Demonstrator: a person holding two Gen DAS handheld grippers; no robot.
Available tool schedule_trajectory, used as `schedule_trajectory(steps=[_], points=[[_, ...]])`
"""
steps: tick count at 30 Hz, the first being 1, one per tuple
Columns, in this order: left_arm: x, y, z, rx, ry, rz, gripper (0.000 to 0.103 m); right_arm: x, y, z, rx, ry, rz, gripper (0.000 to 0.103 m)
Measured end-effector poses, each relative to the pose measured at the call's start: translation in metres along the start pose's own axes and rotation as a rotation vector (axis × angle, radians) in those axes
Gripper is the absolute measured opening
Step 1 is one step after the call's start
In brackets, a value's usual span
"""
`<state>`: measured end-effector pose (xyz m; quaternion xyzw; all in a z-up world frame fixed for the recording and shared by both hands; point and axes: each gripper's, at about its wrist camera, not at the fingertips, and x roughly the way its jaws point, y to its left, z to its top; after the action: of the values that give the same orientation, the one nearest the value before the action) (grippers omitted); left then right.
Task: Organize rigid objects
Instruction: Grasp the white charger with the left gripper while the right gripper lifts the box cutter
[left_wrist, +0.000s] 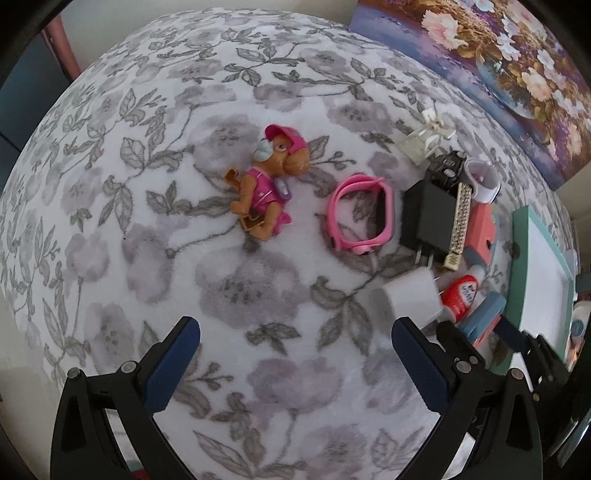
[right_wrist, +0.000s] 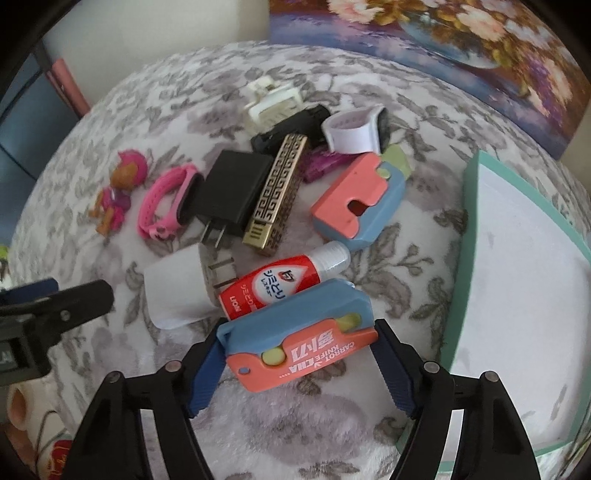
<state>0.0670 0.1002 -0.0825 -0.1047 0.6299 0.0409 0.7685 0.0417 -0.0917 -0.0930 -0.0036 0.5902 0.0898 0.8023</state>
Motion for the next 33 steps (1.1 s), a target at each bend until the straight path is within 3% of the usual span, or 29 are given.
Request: schedule_trajectory(steps=[5,10,13,16,21,25,28,29,33], points=[[-0.007,-0.015,0.007,-0.039,-0.015,0.008,0.103,-0.022,-0.02,0.005,0.07,-0.028,0.002,0.078],[-0.006,-0.029,0.018,-0.084,-0.017,0.006,0.103,-0.045,-0.051,0.006,0.223,-0.043,0.008,0.078],[0.002,-0.039,0.022,-0.119,0.0,0.004,0.103,-0.056,-0.068,0.004,0.274,-0.054,-0.045,0.078],[0.008,-0.055,0.02,-0.105,-0.001,0.028,0.103,-0.068,-0.082,0.001,0.317,-0.07,-0.089,0.078],[0.028,-0.072,0.018,-0.083,0.025,0.063,0.102,-0.081,-0.1,-0.003,0.363,-0.094,-0.055,0.078],[0.046,-0.08,0.018,-0.063,0.068,0.091,0.087,-0.085,-0.108,-0.004,0.397,-0.105,-0.04,0.078],[0.055,-0.082,0.02,-0.077,0.081,0.074,0.085,-0.088,-0.113,-0.006,0.412,-0.113,-0.053,0.078],[0.057,-0.083,0.02,-0.071,0.08,0.08,0.08,-0.088,-0.114,-0.006,0.415,-0.112,-0.054,0.078],[0.059,-0.087,0.017,-0.036,0.056,0.109,0.073,-0.087,-0.121,-0.008,0.436,-0.103,-0.041,0.078]])
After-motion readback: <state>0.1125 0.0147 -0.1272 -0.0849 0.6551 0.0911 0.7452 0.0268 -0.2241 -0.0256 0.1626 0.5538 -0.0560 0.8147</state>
